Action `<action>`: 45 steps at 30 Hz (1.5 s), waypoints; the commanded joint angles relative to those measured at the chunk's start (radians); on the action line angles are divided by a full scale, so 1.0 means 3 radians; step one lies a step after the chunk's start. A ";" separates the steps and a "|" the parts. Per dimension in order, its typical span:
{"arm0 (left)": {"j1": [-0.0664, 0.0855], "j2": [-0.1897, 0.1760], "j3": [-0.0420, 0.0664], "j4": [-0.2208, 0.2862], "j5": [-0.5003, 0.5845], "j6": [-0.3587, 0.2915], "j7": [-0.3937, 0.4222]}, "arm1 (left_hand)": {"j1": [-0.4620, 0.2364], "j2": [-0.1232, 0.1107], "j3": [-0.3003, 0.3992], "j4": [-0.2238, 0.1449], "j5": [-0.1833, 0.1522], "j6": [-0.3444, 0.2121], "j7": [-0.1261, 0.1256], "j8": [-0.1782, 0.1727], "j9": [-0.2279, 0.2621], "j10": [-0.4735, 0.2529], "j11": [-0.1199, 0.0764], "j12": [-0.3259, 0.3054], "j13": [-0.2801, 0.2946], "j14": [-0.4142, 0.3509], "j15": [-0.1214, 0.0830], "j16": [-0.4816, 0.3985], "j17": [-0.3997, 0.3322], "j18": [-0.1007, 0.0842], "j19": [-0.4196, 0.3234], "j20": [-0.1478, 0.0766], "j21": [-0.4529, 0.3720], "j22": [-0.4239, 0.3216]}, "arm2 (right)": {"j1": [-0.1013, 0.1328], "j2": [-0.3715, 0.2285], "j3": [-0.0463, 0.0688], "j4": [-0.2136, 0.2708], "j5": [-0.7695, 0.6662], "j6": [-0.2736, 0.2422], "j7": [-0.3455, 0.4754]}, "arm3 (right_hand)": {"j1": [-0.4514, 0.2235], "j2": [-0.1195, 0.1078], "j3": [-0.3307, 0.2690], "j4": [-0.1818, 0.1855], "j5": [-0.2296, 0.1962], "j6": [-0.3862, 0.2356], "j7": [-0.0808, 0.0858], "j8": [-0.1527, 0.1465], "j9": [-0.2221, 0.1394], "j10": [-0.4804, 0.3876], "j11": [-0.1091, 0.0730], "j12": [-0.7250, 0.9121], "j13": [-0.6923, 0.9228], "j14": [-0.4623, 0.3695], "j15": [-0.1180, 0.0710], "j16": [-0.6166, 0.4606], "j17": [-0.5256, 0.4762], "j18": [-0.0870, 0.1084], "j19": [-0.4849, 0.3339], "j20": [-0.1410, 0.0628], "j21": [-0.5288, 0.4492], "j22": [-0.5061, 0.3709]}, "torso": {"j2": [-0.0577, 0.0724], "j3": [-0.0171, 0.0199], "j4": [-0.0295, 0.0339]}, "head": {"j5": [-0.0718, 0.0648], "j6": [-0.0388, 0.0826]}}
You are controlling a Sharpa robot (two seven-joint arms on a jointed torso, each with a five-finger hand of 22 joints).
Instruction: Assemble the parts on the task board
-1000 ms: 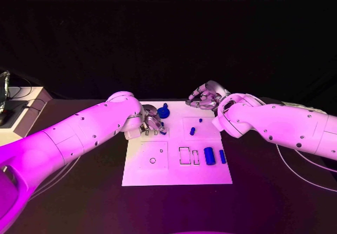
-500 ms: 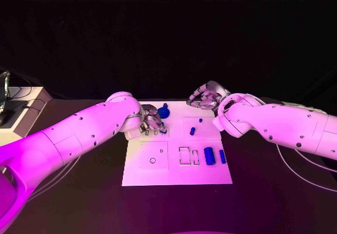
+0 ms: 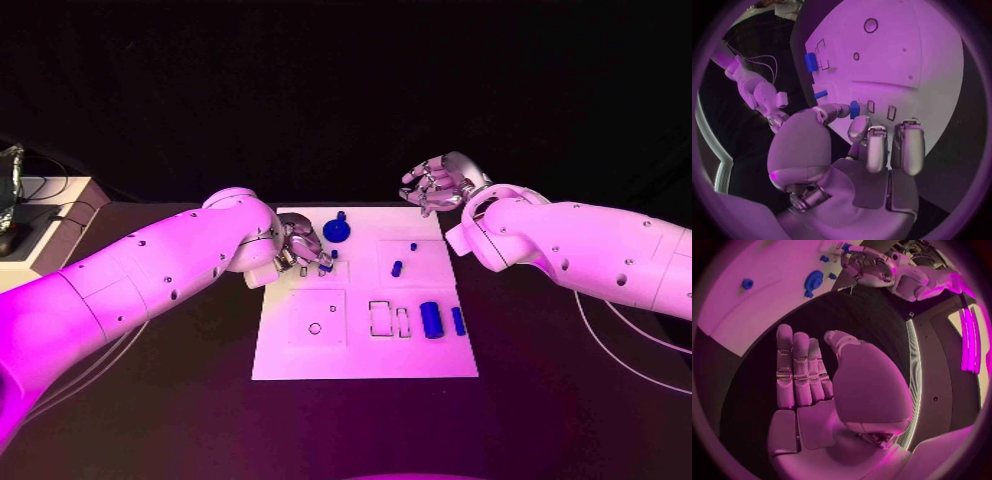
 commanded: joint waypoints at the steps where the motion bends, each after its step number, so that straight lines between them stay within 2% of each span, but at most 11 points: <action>1: 0.0001 -0.0029 0.0003 0.0031 0.0185 -0.0110 -0.0058 | -0.0025 0.0018 0.0443 -0.0463 0.0041 0.0133 -0.0098 0.0025 0.0788 -0.0011 -0.0005 -0.0019 -0.0030 0.0345 -0.0028 -0.0002 0.0854 -0.0028 -0.0003 -0.0037 0.0012 0.0279 | 0.0007 0.0009 0.0002 -0.0090 0.0823 -0.0020 0.0625 | -0.0028 -0.0020 0.0120 -0.0060 0.0027 -0.0004 0.0054 0.0003 -0.0007 0.0012 0.0016 -0.0459 -0.0503 -0.0157 0.0059 -0.0384 -0.0119 0.0009 -0.0096 0.0049 -0.0290 -0.0247 | 0.0002 -0.0001 0.0000 | 0.0015 0.0002; 4: 0.0001 -0.0051 0.0003 0.0041 0.0244 -0.0137 -0.0071 | -0.0039 0.0021 0.0435 -0.0466 0.0060 0.0146 -0.0105 0.0026 0.0799 -0.0001 -0.0012 -0.0029 -0.0050 0.0341 -0.0034 -0.0009 0.0842 -0.0028 -0.0003 -0.0041 0.0011 0.0278 | 0.0010 0.0021 0.0002 -0.0164 0.1052 0.0044 0.0771 | -0.0103 -0.0040 0.0219 -0.0100 0.0023 -0.0039 0.0132 -0.0088 -0.0060 0.0008 0.0131 -0.0927 -0.1035 -0.0441 0.0186 -0.0905 -0.0366 -0.0015 -0.0329 0.0158 -0.0636 -0.0537 | 0.0005 0.0003 -0.0001 | 0.0024 -0.0006; 5: 0.0001 -0.0057 0.0003 0.0043 0.0256 -0.0148 -0.0076 | -0.0057 0.0029 0.0418 -0.0460 0.0064 0.0163 -0.0114 0.0025 0.0808 0.0015 -0.0020 -0.0037 -0.0066 0.0342 -0.0040 -0.0008 0.0842 -0.0029 0.0000 -0.0046 0.0012 0.0282 | 0.0010 0.0028 0.0002 -0.0192 0.1134 0.0067 0.0826 | -0.0119 -0.0038 0.0234 -0.0104 0.0023 -0.0047 0.0151 -0.0109 -0.0071 -0.0001 0.0140 -0.0999 -0.1119 -0.0496 0.0219 -0.1002 -0.0416 -0.0021 -0.0371 0.0181 -0.0695 -0.0589 | 0.0003 0.0003 0.0000 | 0.0027 -0.0008; 7: 0.0001 -0.0065 0.0003 0.0047 0.0264 -0.0167 -0.0082 | -0.0065 0.0038 0.0403 -0.0460 0.0062 0.0174 -0.0122 0.0020 0.0813 0.0008 -0.0026 -0.0072 -0.0123 0.0340 -0.0046 -0.0012 0.0836 -0.0029 0.0000 -0.0050 0.0011 0.0281 | 0.0012 0.0041 0.0002 -0.0236 0.1247 0.0099 0.0912 | -0.0170 -0.0011 0.0274 -0.0199 0.0007 -0.0043 0.0190 -0.0213 -0.0122 0.0107 0.0211 -0.1245 -0.1527 -0.0547 0.0280 -0.1388 -0.0640 -0.0003 -0.0468 0.0276 -0.0938 -0.0855 | 0.0007 0.0003 -0.0003 | 0.0032 -0.0012; 8: 0.0001 -0.0068 0.0003 0.0048 0.0261 -0.0182 -0.0085 | -0.0072 0.0045 0.0388 -0.0458 0.0056 0.0181 -0.0127 0.0014 0.0816 0.0016 -0.0031 -0.0079 -0.0136 0.0340 -0.0050 -0.0011 0.0838 -0.0028 -0.0001 -0.0053 0.0009 0.0278 | 0.0012 0.0048 0.0001 -0.0257 0.1294 0.0112 0.0951 | -0.0180 -0.0016 0.0275 -0.0232 0.0008 -0.0052 0.0190 -0.0246 -0.0138 0.0099 0.0198 -0.1301 -0.1618 -0.0574 0.0307 -0.1475 -0.0689 -0.0001 -0.0479 0.0296 -0.0987 -0.0918 | 0.0005 0.0004 -0.0003 | 0.0034 -0.0017; 12: 0.0000 -0.0070 0.0002 0.0052 0.0195 -0.0251 -0.0090 | -0.0081 0.0073 0.0346 -0.0453 0.0044 0.0207 -0.0140 -0.0002 0.0822 0.0052 -0.0042 -0.0068 -0.0128 0.0342 -0.0060 -0.0009 0.0841 -0.0026 -0.0007 -0.0061 0.0002 0.0268 | 0.0013 0.0068 0.0001 -0.0312 0.1396 0.0143 0.1049 | -0.0251 0.0011 0.0253 -0.0325 -0.0002 -0.0055 0.0212 -0.0349 -0.0200 0.0120 0.0237 -0.1443 -0.1908 -0.0592 0.0354 -0.1731 -0.0850 0.0006 -0.0506 0.0361 -0.1169 -0.1176 | 0.0009 0.0003 -0.0005 | 0.0043 -0.0022; 20: 0.0000 -0.0025 -0.0003 0.0035 0.0036 -0.0355 -0.0089 | -0.0084 0.0110 0.0266 -0.0454 0.0011 0.0271 -0.0164 -0.0047 0.0819 0.0095 -0.0063 -0.0082 -0.0161 0.0346 -0.0076 -0.0001 0.0855 -0.0027 -0.0005 -0.0074 -0.0003 0.0266 | 0.0013 0.0096 0.0001 -0.0376 0.1451 0.0171 0.1134 | -0.0307 0.0038 0.0215 -0.0398 0.0007 -0.0050 0.0241 -0.0428 -0.0251 0.0104 0.0268 -0.1522 -0.2109 -0.0638 0.0404 -0.1919 -0.0971 0.0005 -0.0545 0.0407 -0.1292 -0.1396 | 0.0015 0.0003 -0.0009 | 0.0059 -0.0029; 22: -0.0001 -0.0008 -0.0006 0.0023 -0.0006 -0.0366 -0.0090 | -0.0082 0.0112 0.0258 -0.0456 0.0009 0.0280 -0.0167 -0.0054 0.0818 0.0102 -0.0065 -0.0081 -0.0162 0.0346 -0.0077 0.0000 0.0856 -0.0027 -0.0002 -0.0076 -0.0002 0.0269 | 0.0013 0.0102 0.0001 -0.0389 0.1454 0.0187 0.1158 | -0.0335 0.0057 0.0205 -0.0433 0.0014 -0.0039 0.0254 -0.0462 -0.0277 0.0086 0.0286 -0.1579 -0.2213 -0.0652 0.0448 -0.2016 -0.1058 -0.0001 -0.0880 0.0469 -0.1310 -0.1619 | 0.0017 0.0003 -0.0011 | 0.0059 -0.0034; 26: -0.0001 0.0022 -0.0011 -0.0004 -0.0059 -0.0375 -0.0096 | -0.0077 0.0118 0.0214 -0.0463 0.0003 0.0338 -0.0180 -0.0101 0.0802 0.0149 -0.0076 -0.0060 -0.0133 0.0353 -0.0083 0.0011 0.0878 -0.0034 0.0016 -0.0081 0.0006 0.0291 | 0.0013 0.0116 0.0001 -0.0406 0.1457 0.0207 0.1186 | -0.0366 0.0080 0.0187 -0.0478 0.0016 -0.0049 0.0257 -0.0513 -0.0324 0.0043 0.0314 -0.1710 -0.2259 -0.0709 0.0490 -0.2171 -0.1194 0.0013 -0.1163 0.0553 -0.1308 -0.1880 | 0.0016 0.0002 -0.0010 | 0.0057 -0.0045; 39: -0.0006 0.0052 -0.0025 -0.0025 -0.0115 -0.0328 -0.0114 | -0.0022 0.0119 0.0026 -0.0475 -0.0054 0.0455 -0.0203 -0.0211 0.0778 0.0173 -0.0095 -0.0136 -0.0252 0.0353 -0.0098 0.0011 0.0878 -0.0034 0.0021 -0.0093 -0.0001 0.0290 | 0.0013 0.0152 0.0000 -0.0430 0.1459 0.0224 0.1207 | -0.0389 0.0100 0.0161 -0.0502 0.0016 -0.0073 0.0287 -0.0554 -0.0363 0.0026 0.0341 -0.1811 -0.2259 -0.0718 0.0519 -0.2256 -0.1271 0.0009 -0.1270 0.0571 -0.1305 -0.2029 | 0.0015 -0.0001 -0.0008 | 0.0069 -0.0080; 45: -0.0007 0.0041 -0.0030 -0.0022 -0.0042 -0.0304 -0.0116 | 0.0028 0.0130 -0.0088 -0.0477 -0.0157 0.0546 -0.0224 -0.0295 0.0760 0.0230 -0.0112 -0.0109 -0.0214 0.0353 -0.0111 0.0011 0.0878 -0.0038 0.0033 -0.0101 0.0001 0.0304 | 0.0013 0.0156 0.0000 -0.0434 0.1459 0.0227 0.1203 | -0.0393 0.0102 0.0156 -0.0504 0.0020 -0.0078 0.0295 -0.0560 -0.0369 0.0023 0.0346 -0.1819 -0.2259 -0.0718 0.0523 -0.2265 -0.1279 0.0007 -0.1298 0.0572 -0.1306 -0.2052 | 0.0015 -0.0004 -0.0007 | 0.0071 -0.0094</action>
